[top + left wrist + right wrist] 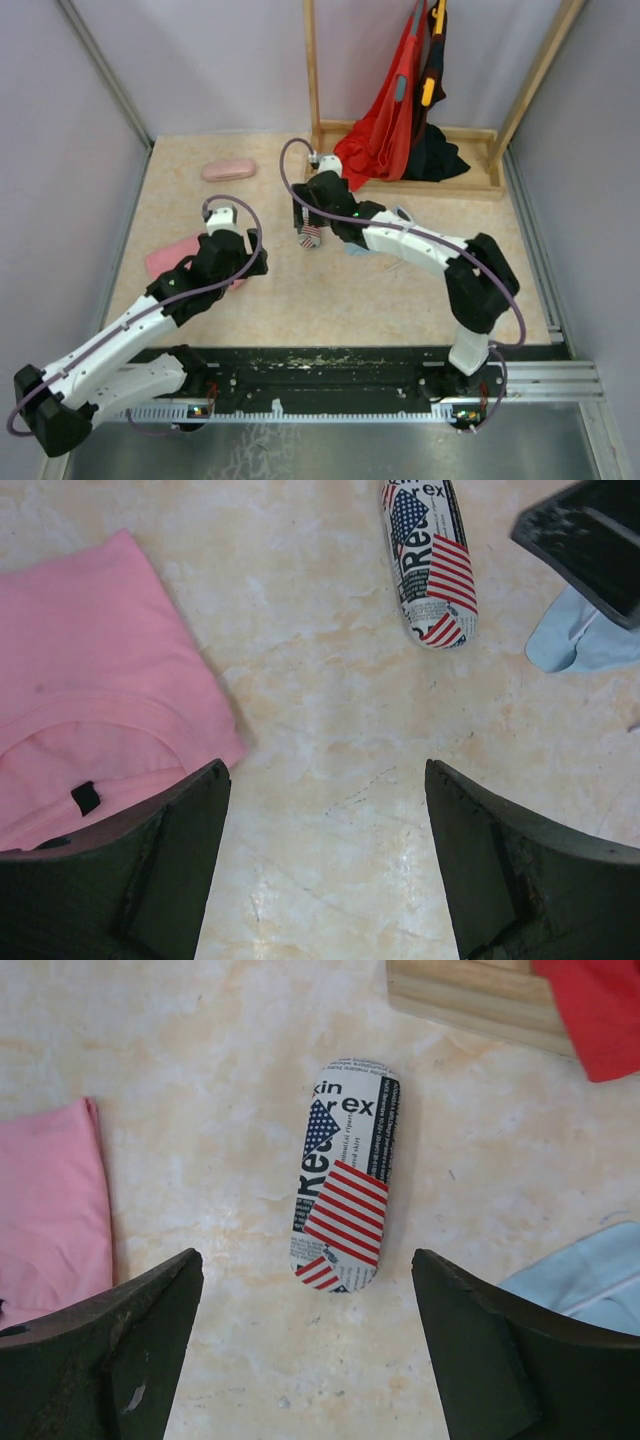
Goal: Organize the sunglasses
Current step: Move the sunglasses case at the center of the board.
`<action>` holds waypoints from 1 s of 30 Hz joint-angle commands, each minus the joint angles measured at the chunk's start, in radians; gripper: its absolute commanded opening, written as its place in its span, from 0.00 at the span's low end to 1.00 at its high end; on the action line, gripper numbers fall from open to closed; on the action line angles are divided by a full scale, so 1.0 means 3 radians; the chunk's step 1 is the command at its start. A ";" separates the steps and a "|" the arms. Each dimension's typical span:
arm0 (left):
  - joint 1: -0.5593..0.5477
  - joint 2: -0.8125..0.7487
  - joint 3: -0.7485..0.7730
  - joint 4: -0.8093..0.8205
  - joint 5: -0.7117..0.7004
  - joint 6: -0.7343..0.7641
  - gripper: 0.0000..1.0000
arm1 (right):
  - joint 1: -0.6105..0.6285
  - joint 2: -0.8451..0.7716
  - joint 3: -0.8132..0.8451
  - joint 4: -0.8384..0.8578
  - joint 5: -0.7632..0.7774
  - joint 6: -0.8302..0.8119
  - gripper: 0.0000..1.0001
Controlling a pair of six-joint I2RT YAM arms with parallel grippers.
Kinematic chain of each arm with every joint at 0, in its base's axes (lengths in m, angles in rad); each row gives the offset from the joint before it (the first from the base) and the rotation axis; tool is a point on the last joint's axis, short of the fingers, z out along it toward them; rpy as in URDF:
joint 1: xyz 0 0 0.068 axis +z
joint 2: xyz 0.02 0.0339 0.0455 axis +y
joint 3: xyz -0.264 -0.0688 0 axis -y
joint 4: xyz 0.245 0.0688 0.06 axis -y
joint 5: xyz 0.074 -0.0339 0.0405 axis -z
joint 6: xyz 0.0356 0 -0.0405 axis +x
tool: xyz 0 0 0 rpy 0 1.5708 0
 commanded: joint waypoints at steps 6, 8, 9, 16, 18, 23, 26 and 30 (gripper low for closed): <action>0.0361 0.0775 0.0446 0.0542 -0.0034 -0.0028 0.85 | -0.0009 -0.0950 -0.1045 0.0271 0.0101 0.0012 0.90; 0.0458 0.0983 0.0555 0.0628 -0.0103 -0.0037 0.85 | -0.0010 -0.1100 -0.1274 0.0304 0.0043 0.0032 0.94; 0.0509 0.1085 0.0607 0.0675 -0.0139 -0.0042 0.85 | -0.0008 -0.1148 -0.1365 0.0293 0.0022 0.0034 0.96; 0.0887 0.1753 0.1032 0.1023 -0.0323 -0.0101 0.87 | -0.0007 -0.1613 -0.1920 0.0194 -0.0128 0.0266 0.97; 0.0962 0.1989 0.1234 0.1037 -0.0419 -0.0091 0.89 | -0.0012 -0.1823 -0.2160 0.0286 -0.0214 0.0347 0.97; 0.1233 0.2616 0.1799 0.1069 -0.0422 0.0033 1.00 | -0.0009 -0.2323 -0.2651 0.0488 -0.0312 0.0465 0.97; 0.1452 0.2984 0.2124 0.1082 -0.0284 0.0091 1.00 | -0.0009 -0.2422 -0.2697 0.0333 -0.0260 0.0473 0.98; 0.1664 0.3435 0.2533 0.1257 -0.0111 0.0434 1.00 | -0.0011 -0.2444 -0.2698 0.0244 -0.0289 0.0414 0.98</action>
